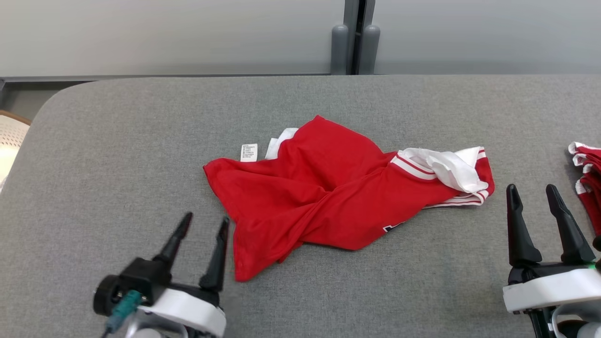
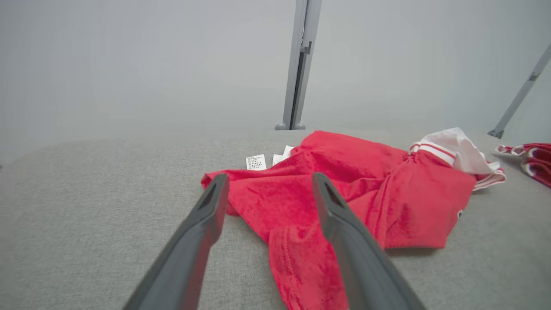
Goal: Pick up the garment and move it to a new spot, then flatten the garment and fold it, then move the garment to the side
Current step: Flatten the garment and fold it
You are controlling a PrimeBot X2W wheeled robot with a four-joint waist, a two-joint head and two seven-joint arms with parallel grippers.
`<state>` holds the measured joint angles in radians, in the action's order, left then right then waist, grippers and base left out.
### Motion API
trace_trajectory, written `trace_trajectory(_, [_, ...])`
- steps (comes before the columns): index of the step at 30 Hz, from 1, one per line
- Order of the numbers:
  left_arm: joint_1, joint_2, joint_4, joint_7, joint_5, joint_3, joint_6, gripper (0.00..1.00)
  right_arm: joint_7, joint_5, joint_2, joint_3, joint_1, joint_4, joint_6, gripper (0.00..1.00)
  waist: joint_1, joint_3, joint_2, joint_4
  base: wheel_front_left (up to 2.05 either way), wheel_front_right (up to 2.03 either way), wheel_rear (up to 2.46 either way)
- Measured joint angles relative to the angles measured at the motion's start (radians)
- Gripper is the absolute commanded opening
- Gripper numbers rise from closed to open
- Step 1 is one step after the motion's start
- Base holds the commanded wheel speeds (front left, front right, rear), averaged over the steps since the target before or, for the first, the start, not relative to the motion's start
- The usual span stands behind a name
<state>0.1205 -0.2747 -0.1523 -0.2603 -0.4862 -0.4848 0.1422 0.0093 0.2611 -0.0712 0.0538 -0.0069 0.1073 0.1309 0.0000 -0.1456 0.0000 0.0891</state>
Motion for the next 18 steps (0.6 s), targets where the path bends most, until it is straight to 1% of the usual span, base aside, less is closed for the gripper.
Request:
trace_trajectory(4, [-0.003,0.002,0.067,-0.001,-0.013,0.096,0.002,1.0,0.011,-0.012,-0.004,-0.005,0.009,0.015,0.0,1.0,0.0,0.021,0.0,0.003,0.0,0.0,0.0])
trace_trajectory(7, [-0.006,-0.009,0.074,-0.001,-0.014,0.156,-0.002,1.0,0.023,-0.017,-0.009,-0.012,0.025,0.021,0.0,1.0,0.0,0.039,0.0,0.0,0.0,0.0,0.0])
trace_trajectory(9, [-0.011,-0.019,0.07,-0.001,-0.013,0.179,-0.011,1.0,0.029,-0.019,-0.013,-0.015,0.032,0.024,0.0,1.0,0.0,0.051,0.0,-0.004,0.0,0.0,0.0])
trace_trajectory(12, [-0.027,-0.029,0.052,-0.001,-0.012,0.193,-0.015,1.0,0.04,-0.026,-0.02,-0.02,0.052,0.03,0.0,1.0,0.0,0.07,0.0,-0.01,0.0,0.0,0.0])
trace_trajectory(18, [-0.052,-0.04,0.023,0.01,-0.012,0.182,-0.019,1.0,0.054,-0.027,-0.021,-0.022,0.07,0.041,0.0,1.0,0.0,0.093,0.0,-0.024,0.0,0.0,0.0])
